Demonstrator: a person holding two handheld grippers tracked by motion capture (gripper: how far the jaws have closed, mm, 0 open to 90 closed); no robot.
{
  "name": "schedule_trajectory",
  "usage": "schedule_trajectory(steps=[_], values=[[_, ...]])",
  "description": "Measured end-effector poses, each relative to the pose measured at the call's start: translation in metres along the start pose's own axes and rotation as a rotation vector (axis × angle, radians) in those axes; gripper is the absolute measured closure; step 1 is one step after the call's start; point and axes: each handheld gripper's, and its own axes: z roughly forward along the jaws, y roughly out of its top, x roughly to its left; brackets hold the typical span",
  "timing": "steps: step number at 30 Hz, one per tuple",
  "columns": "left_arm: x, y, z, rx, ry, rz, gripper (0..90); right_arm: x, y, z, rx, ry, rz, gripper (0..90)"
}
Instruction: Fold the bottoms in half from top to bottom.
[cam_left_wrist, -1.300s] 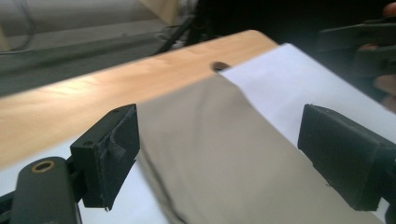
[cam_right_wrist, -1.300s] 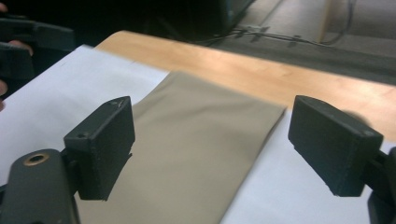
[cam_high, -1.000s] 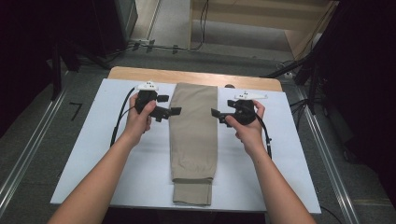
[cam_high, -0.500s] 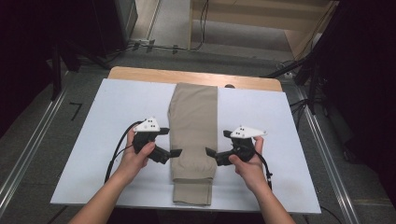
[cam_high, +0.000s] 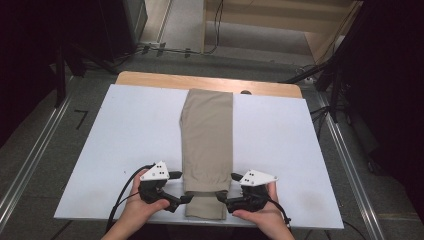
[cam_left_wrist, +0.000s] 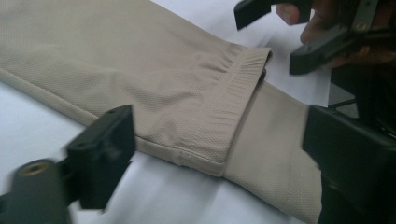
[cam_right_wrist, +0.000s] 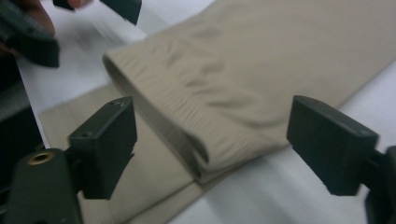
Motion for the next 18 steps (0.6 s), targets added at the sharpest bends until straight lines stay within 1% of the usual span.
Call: schedule_trajectory(steps=[1, 2, 3, 4, 5, 6, 7, 10, 11, 12, 13, 14, 16, 18], values=[[-0.002, 0.000, 0.002, 0.020, 0.012, 0.014, 16.3, 0.002, -0.002, 0.001, 0.008, -0.011, -0.016, 20.5], [-0.003, -0.001, 0.003, 0.030, 0.027, 0.019, 20.1, 0.005, -0.004, 0.003, 0.022, -0.032, -0.044, 23.1], [-0.005, -0.001, 0.005, 0.034, 0.049, 0.021, 24.9, 0.007, -0.005, 0.004, 0.028, -0.043, -0.052, 25.9], [-0.005, -0.002, 0.006, 0.036, 0.054, 0.021, 32.0, 0.009, -0.007, 0.005, 0.032, -0.055, -0.061, 29.6], [-0.006, -0.002, 0.007, 0.044, 0.060, 0.021, 36.6, 0.009, -0.009, 0.007, 0.038, -0.068, -0.070, 31.6], [-0.006, -0.002, 0.008, 0.046, 0.072, 0.019, 39.7, 0.010, -0.010, 0.008, 0.044, -0.079, -0.068, 33.5], [-0.006, -0.003, 0.010, 0.060, 0.090, 0.024, 43.6, 0.010, -0.011, 0.008, 0.046, -0.083, -0.074, 36.3], [-0.006, -0.002, 0.011, 0.078, 0.118, 0.015, 53.2, 0.011, -0.011, 0.008, 0.050, -0.104, -0.081, 48.0], [-0.005, -0.002, 0.011, 0.084, 0.121, 0.017, 54.7, 0.010, -0.011, 0.009, 0.056, -0.104, -0.080, 50.8], [-0.005, -0.003, 0.012, 0.099, 0.126, 0.020, 55.8, 0.010, -0.011, 0.009, 0.060, -0.100, -0.079, 51.7], [-0.005, -0.004, 0.013, 0.109, 0.135, 0.026, 58.0, 0.010, -0.011, 0.010, 0.075, -0.105, -0.084, 53.1], [-0.006, -0.004, 0.014, 0.117, 0.144, 0.030, 59.3, 0.010, -0.011, 0.010, 0.079, -0.106, -0.087, 55.3], [-0.007, -0.005, 0.015, 0.118, 0.156, 0.036, 62.1, 0.011, -0.011, 0.010, 0.083, -0.113, -0.089, 59.0], [-0.007, -0.005, 0.015, 0.125, 0.158, 0.040, 63.8, 0.010, -0.011, 0.010, 0.084, -0.107, -0.077, 61.9]])
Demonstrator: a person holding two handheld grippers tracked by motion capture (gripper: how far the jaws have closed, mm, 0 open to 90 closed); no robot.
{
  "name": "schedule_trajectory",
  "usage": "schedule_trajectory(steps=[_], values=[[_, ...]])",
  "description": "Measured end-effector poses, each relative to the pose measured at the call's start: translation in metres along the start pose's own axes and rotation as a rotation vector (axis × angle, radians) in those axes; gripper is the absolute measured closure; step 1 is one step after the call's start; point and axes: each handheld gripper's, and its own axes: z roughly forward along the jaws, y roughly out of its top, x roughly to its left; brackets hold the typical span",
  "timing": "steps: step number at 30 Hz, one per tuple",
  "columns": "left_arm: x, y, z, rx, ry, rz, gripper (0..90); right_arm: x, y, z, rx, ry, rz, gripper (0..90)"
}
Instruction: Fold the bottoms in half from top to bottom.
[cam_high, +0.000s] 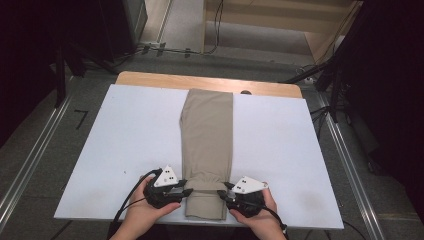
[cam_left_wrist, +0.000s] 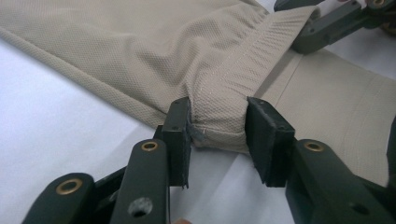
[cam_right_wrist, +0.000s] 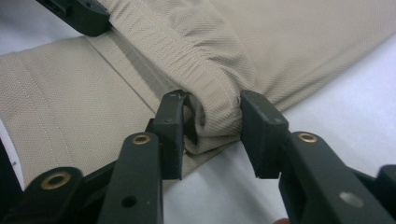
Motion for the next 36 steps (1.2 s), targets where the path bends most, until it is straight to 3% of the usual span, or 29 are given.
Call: schedule_trajectory(steps=[2, 8, 10, 12, 15, 20, 25, 36], values=[[0.000, 0.000, 0.001, -0.001, -0.002, -0.002, 65.5, -0.001, -0.001, -0.001, 0.000, -0.005, 0.004, 66.9], [-0.001, 0.000, 0.000, -0.005, 0.003, -0.003, 69.6, -0.001, -0.001, -0.001, 0.002, -0.010, 0.015, 68.6], [0.000, 0.000, -0.001, -0.018, -0.021, -0.005, 70.2, 0.000, 0.000, -0.002, -0.002, -0.017, 0.009, 69.1], [0.004, 0.000, -0.005, -0.055, -0.071, -0.022, 70.2, -0.001, 0.000, -0.003, -0.014, -0.007, 0.017, 73.5], [0.006, -0.001, -0.009, -0.069, -0.105, -0.030, 70.2, -0.003, 0.001, -0.010, -0.051, 0.034, 0.036, 75.5], [0.001, 0.001, -0.010, -0.061, -0.084, -0.021, 70.8, 0.001, 0.001, -0.011, -0.035, 0.011, 0.008, 80.6], [-0.005, -0.001, -0.018, -0.075, -0.107, -0.018, 70.8, 0.003, 0.000, -0.019, -0.045, 0.046, 0.026, 80.9], [-0.024, -0.008, -0.032, -0.077, -0.146, 0.002, 70.6, 0.020, -0.009, -0.038, -0.059, 0.070, 0.009, 80.8]])
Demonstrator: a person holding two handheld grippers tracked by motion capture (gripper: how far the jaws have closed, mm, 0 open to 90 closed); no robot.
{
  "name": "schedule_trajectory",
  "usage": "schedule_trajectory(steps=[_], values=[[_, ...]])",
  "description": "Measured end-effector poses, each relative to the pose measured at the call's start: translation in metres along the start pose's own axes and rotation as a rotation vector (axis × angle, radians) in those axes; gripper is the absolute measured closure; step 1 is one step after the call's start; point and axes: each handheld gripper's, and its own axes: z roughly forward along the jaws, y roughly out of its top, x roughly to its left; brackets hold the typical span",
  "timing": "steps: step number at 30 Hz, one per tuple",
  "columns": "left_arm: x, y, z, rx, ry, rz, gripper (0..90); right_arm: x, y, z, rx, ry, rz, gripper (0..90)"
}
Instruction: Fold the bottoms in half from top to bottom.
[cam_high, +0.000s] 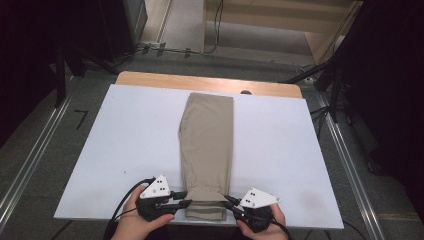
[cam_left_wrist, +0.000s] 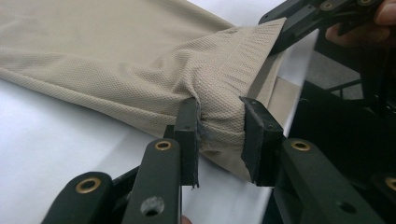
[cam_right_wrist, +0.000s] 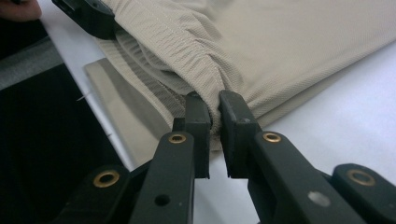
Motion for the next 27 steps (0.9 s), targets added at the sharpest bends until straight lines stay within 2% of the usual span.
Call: schedule_trajectory(steps=[7, 12, 14, 16, 18, 19, 20, 21, 22, 23, 25, 27], values=[[-0.016, -0.003, -0.007, 0.008, -0.014, 0.016, 70.4, 0.012, -0.008, -0.011, 0.004, 0.015, 0.006, 80.6], [-0.023, -0.004, -0.011, 0.011, -0.023, 0.010, 70.1, 0.018, -0.010, -0.019, -0.007, 0.029, 0.009, 78.8], [-0.023, -0.005, -0.014, 0.021, -0.034, -0.004, 68.0, 0.019, -0.011, -0.021, -0.009, 0.038, 0.018, 75.1], [-0.022, -0.005, -0.019, -0.003, -0.054, -0.012, 57.8, 0.018, -0.012, -0.024, -0.019, 0.072, 0.033, 57.5], [-0.019, -0.003, -0.024, -0.047, -0.060, -0.033, 41.3, 0.015, -0.012, -0.029, -0.043, 0.125, 0.062, 37.5], [-0.018, -0.002, -0.027, -0.073, -0.065, -0.037, 37.0, 0.014, -0.012, -0.034, -0.072, 0.144, 0.071, 35.6], [-0.017, -0.001, -0.028, -0.095, -0.063, -0.037, 38.5, 0.013, -0.012, -0.038, -0.094, 0.146, 0.078, 35.8], [-0.015, 0.000, -0.029, -0.118, -0.079, -0.043, 42.8, 0.011, -0.012, -0.040, -0.112, 0.137, 0.079, 38.0], [-0.015, 0.000, -0.027, -0.123, -0.090, -0.039, 53.5, 0.010, -0.011, -0.042, -0.138, 0.122, 0.092, 46.0], [-0.015, 0.001, -0.026, -0.119, -0.085, -0.033, 61.7, 0.008, -0.010, -0.042, -0.157, 0.117, 0.108, 52.8], [-0.012, 0.001, -0.015, -0.081, -0.081, -0.031, 72.5, 0.006, -0.009, -0.036, -0.167, 0.119, 0.132, 64.8], [-0.009, -0.002, -0.006, -0.047, -0.082, -0.039, 79.1, 0.006, -0.008, -0.024, -0.133, 0.101, 0.131, 73.3]])
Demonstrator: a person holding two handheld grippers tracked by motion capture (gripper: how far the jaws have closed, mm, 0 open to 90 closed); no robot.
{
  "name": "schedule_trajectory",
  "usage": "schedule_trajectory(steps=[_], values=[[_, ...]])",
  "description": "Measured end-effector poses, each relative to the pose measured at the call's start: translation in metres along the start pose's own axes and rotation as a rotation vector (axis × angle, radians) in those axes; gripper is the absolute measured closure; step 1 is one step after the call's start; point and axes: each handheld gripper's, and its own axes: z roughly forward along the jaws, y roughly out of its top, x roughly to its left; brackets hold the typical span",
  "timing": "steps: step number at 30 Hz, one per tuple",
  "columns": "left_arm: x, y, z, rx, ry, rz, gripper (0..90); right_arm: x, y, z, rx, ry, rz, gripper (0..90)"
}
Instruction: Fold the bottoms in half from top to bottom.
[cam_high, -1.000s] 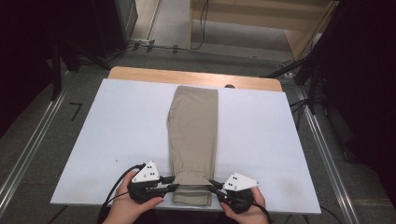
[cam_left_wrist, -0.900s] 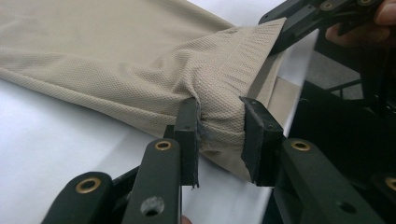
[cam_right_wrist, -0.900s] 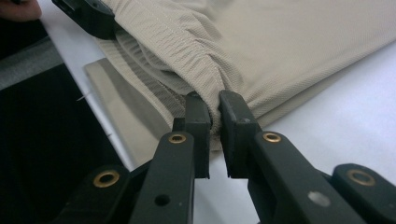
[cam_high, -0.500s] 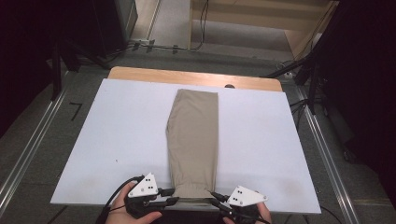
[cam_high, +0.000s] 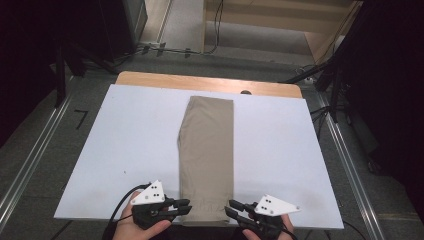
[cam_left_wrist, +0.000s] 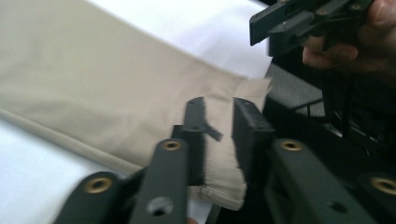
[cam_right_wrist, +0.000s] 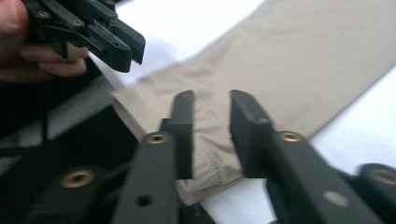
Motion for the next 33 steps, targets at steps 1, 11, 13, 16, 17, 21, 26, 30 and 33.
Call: schedule_trajectory(steps=[1, 11, 13, 16, 17, 21, 26, 30, 33], values=[[0.002, -0.002, 0.004, 0.021, 0.004, 0.000, 81.4, 0.000, -0.001, 0.006, 0.017, -0.006, -0.006, 75.8], [0.010, -0.014, 0.008, 0.086, -0.011, -0.048, 78.7, -0.010, -0.019, 0.023, 0.154, -0.031, -0.020, 79.9], [0.010, -0.013, 0.005, 0.075, 0.004, -0.036, 65.9, -0.014, -0.021, 0.018, 0.145, -0.019, -0.002, 75.3], [0.010, -0.010, -0.002, 0.039, 0.004, -0.031, 47.4, -0.019, -0.021, 0.009, 0.116, 0.014, 0.012, 63.0], [0.010, -0.009, -0.004, 0.029, 0.015, -0.031, 41.0, -0.020, -0.020, 0.007, 0.109, 0.013, 0.012, 57.1], [0.014, -0.003, -0.014, -0.029, 0.038, -0.035, 26.9, -0.021, -0.016, 0.002, 0.081, -0.014, -0.015, 39.4], [0.024, 0.009, -0.022, -0.093, 0.011, -0.057, 18.2, -0.027, -0.006, 0.002, 0.050, -0.025, -0.021, 24.7], [0.030, 0.020, -0.024, -0.094, 0.029, -0.039, 12.4, -0.035, 0.006, 0.004, 0.040, -0.026, -0.029, 14.0], [0.039, 0.028, -0.025, -0.100, 0.051, -0.032, 12.0, -0.043, 0.017, 0.005, 0.023, -0.027, -0.032, 11.6]])
